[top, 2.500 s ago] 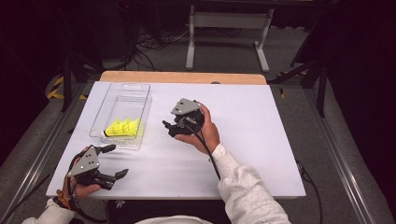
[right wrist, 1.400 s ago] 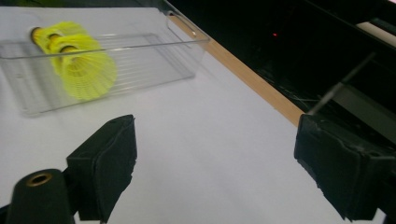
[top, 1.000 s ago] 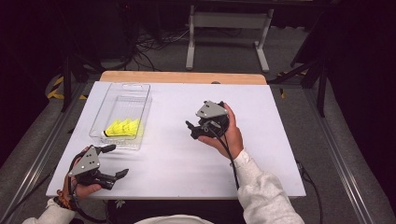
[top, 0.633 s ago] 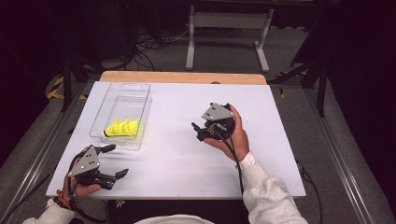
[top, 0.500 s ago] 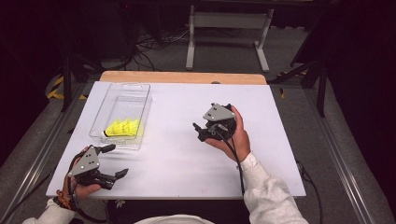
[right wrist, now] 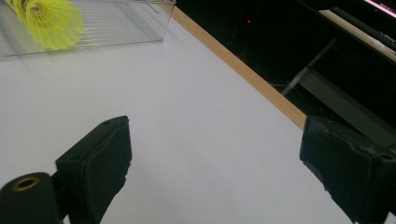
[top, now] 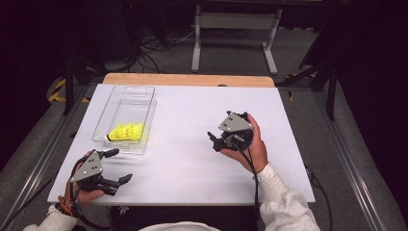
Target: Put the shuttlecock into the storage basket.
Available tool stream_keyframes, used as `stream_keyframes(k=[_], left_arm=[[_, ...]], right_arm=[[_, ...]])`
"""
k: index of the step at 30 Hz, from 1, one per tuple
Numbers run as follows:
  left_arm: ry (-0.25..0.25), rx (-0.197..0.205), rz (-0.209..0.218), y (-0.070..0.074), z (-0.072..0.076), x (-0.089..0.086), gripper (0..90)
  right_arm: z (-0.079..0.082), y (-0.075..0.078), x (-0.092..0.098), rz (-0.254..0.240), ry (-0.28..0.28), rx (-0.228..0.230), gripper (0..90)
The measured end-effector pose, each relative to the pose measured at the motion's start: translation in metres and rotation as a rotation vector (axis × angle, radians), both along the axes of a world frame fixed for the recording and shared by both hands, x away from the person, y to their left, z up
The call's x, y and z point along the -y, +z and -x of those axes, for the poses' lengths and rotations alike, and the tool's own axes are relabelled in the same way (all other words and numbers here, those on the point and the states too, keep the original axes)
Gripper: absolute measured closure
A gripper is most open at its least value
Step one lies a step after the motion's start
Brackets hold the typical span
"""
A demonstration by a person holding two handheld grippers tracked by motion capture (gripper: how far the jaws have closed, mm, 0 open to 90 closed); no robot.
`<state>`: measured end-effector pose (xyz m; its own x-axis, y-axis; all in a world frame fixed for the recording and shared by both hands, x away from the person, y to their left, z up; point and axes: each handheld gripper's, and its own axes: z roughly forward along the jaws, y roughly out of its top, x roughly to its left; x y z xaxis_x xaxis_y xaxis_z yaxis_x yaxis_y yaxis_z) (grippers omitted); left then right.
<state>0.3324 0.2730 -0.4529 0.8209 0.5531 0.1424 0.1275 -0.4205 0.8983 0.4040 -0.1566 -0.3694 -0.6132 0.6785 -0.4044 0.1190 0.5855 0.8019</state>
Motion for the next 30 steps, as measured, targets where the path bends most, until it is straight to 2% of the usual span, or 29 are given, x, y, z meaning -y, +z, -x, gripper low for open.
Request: stream_keyframes(k=[17,30], left_arm=[[0.001,0.001,-0.004,0.000,0.000,-0.001,6.1],[0.006,0.004,0.001,0.000,0.000,-0.001,6.1]], right_arm=[[0.019,-0.007,0.011,0.012,0.009,0.014,10.2],[0.030,-0.016,0.025,-0.005,0.001,0.016,10.0]])
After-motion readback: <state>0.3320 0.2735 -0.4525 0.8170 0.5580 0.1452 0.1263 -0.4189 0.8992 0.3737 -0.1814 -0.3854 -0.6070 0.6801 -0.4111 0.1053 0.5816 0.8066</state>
